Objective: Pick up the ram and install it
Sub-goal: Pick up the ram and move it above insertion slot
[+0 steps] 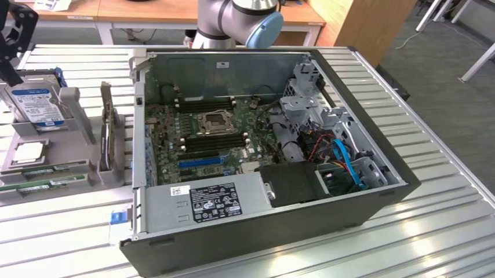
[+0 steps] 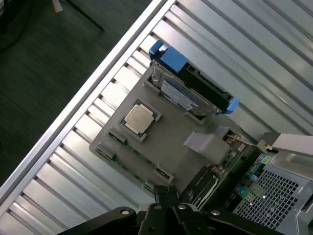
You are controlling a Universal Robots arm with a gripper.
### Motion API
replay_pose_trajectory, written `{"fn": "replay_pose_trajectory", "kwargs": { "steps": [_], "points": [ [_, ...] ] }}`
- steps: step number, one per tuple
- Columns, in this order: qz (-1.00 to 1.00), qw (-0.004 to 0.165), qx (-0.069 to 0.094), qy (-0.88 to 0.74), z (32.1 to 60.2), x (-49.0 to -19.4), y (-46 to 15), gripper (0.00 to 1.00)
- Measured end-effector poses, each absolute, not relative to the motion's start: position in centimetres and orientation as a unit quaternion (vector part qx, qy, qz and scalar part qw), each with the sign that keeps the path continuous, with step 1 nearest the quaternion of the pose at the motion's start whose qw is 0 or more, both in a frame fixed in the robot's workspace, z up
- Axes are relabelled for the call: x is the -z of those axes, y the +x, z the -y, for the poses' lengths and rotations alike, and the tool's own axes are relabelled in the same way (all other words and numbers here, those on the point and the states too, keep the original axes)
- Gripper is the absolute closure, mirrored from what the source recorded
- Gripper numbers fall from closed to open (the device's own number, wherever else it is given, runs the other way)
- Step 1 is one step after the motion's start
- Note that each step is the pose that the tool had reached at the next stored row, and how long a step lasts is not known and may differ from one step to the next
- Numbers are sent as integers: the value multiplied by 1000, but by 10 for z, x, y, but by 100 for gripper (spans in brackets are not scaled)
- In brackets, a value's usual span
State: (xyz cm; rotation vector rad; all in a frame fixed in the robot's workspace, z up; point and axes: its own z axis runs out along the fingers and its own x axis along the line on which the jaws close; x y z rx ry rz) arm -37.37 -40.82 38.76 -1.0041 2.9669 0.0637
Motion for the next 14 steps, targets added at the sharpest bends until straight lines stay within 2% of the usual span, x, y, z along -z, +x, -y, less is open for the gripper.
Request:
{"fn": "replay_pose_trajectory", "kwargs": {
  "steps": [14],
  "points": [
    [-910, 2, -21, -414, 408, -387, -374, 90]
  ]
}}
